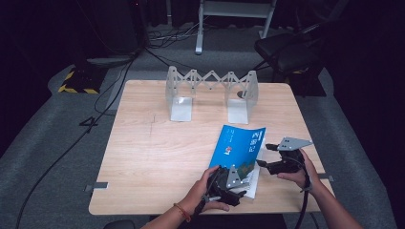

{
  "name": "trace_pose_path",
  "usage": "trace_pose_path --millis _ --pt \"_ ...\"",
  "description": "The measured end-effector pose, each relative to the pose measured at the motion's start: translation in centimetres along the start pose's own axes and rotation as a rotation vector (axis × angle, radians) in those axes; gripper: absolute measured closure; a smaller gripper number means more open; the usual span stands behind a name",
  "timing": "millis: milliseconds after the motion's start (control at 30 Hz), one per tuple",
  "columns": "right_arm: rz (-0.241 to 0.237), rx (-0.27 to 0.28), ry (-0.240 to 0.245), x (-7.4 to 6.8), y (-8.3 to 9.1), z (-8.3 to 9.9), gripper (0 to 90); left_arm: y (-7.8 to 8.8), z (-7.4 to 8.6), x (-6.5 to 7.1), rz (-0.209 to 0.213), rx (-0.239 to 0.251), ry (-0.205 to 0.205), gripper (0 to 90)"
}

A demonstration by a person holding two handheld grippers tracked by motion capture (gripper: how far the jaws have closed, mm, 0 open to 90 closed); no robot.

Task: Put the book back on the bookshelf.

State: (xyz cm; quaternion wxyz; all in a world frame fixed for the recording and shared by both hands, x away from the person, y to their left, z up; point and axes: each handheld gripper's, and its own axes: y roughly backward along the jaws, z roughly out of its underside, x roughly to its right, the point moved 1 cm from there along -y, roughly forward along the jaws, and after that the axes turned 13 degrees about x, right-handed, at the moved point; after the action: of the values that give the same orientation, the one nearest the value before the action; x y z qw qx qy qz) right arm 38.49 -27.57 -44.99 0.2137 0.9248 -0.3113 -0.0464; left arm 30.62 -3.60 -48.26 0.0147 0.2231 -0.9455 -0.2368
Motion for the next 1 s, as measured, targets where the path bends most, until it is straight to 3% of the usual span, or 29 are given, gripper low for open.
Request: trace_pose_path --millis 67,200,267,333,400,467,500,667,800,1000 --pt "0.001 0.007 -0.005 -0.1 -0.1 0.0 24.5 -0.2 0.0 0.1 -0.028 0.007 -0.003 25.6" --pt "0.003 0.016 -0.010 -0.1 -0.1 0.0 24.0 -0.3 0.0 0.0 -0.039 0.023 0.013 28.2" --pt "0.002 0.018 -0.014 -0.1 -0.2 0.0 23.9 -0.2 0.0 -0.2 -0.051 0.031 0.014 33.5" --pt "0.001 0.025 -0.017 -0.1 -0.2 0.0 23.9 0.0 0.1 -0.5 -0.042 0.042 0.026 38.6" --pt "0.006 0.025 -0.018 -0.1 -0.3 0.0 23.9 0.4 0.2 -0.7 -0.020 0.059 0.000 44.2" --pt "0.012 0.024 -0.016 -0.1 -0.3 0.1 23.9 0.6 0.2 -0.7 -0.015 0.065 -0.014 56.0" --pt "0.011 0.024 -0.023 0.0 -0.3 0.2 23.9 0.8 0.1 -0.8 -0.009 0.072 -0.036 56.0" --pt "0.006 0.040 -0.059 0.5 -0.2 0.7 22.3 2.0 -0.5 -1.8 0.009 0.117 -0.022 69.7" --pt "0.003 0.044 -0.060 0.7 0.3 1.0 24.9 2.7 -0.8 -2.4 0.016 0.140 -0.018 75.5" --pt "-0.053 0.028 -0.035 0.4 1.5 1.9 27.8 3.5 -1.2 -3.0 0.031 0.156 -0.029 77.5"
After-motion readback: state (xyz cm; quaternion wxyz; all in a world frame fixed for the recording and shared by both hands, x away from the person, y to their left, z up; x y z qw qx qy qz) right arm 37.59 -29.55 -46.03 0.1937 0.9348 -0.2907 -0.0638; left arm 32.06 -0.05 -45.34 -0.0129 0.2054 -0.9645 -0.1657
